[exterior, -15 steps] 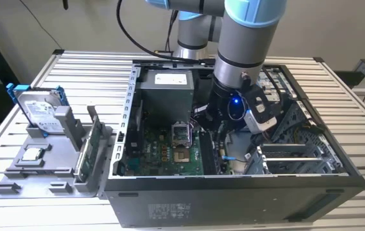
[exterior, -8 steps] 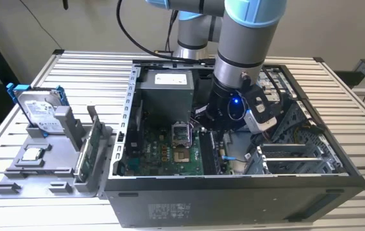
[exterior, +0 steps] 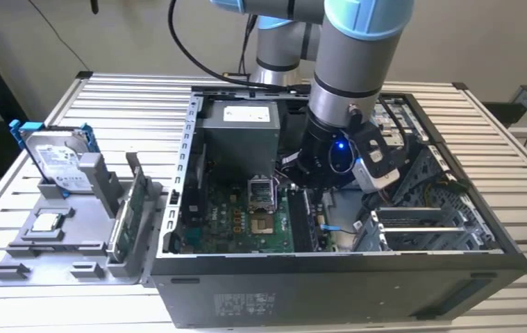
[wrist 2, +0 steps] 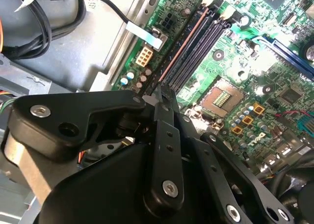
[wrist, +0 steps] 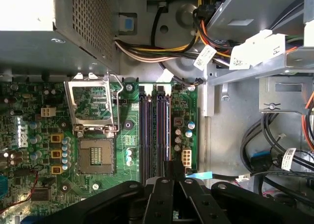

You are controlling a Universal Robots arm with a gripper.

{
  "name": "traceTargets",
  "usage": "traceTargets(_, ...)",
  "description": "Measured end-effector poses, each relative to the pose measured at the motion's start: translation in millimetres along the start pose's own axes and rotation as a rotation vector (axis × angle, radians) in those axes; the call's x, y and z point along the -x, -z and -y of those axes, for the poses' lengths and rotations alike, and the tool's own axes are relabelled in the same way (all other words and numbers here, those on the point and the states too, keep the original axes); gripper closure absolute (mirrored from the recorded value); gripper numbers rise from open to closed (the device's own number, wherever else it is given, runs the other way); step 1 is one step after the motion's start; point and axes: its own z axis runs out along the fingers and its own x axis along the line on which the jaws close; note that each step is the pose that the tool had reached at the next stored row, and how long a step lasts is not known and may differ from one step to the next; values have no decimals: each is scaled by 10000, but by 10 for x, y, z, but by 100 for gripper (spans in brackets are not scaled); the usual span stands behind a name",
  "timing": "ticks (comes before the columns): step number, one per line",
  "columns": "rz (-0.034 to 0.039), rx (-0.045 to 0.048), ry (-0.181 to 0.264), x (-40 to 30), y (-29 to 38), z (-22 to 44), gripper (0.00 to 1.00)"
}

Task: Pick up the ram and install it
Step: 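Press down the ram until it locks into place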

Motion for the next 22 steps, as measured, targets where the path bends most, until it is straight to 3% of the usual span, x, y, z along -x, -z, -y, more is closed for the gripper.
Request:
traceTargets(13,-4,13,140,0,0,0,89)
traceTargets(17,-15,25,577,0,1,0,89)
traceTargets(22,-37,54,1469,0,0,0,89)
